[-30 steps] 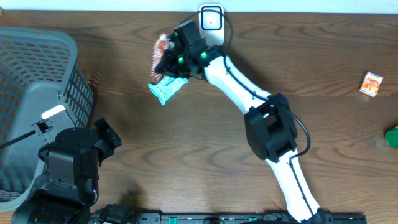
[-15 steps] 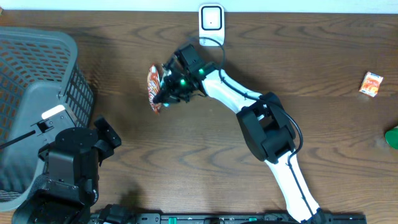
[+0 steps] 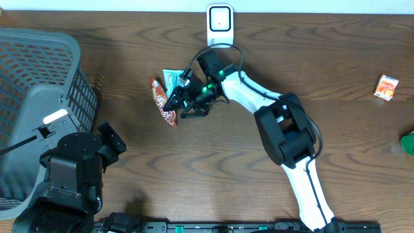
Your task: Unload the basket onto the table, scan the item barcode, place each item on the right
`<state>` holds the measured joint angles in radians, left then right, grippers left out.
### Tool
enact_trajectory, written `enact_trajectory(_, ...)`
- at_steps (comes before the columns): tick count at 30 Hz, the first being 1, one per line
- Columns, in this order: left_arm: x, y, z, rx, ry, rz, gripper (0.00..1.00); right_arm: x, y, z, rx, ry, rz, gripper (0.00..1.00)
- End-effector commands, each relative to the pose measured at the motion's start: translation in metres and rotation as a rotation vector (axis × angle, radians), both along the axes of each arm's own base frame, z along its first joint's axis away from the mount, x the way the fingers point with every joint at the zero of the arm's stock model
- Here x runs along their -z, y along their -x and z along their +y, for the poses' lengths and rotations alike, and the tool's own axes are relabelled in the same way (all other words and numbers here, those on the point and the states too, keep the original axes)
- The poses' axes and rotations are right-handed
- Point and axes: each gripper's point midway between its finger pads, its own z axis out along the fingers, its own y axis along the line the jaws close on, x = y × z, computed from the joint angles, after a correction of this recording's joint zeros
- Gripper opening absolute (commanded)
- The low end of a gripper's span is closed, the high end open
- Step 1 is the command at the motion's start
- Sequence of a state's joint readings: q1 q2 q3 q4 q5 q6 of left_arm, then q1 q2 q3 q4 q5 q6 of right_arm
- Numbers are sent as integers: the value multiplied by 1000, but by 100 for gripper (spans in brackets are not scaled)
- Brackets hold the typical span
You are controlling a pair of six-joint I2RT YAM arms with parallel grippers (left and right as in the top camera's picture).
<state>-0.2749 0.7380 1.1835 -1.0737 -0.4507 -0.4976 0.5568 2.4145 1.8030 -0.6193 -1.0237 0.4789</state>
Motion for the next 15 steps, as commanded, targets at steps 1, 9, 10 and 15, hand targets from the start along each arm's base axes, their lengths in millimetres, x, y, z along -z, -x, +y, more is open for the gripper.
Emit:
enact_trajectory(1,0,0,3,-15,-7,-3,93,-33,-11,-4,-23,45,-244,99)
enact_trajectory(9,0,0,3,-15,-7,-3,93,-79,-18,3,-44,136,-552,99)
enact_trajectory(10,0,0,3,-15,-7,-3,93,-77,-19,6,-48,170,-589,99)
enact_trajectory(15,0,0,3,-15,-7,-3,93,-66,-1,30,-158,265,-778,99)
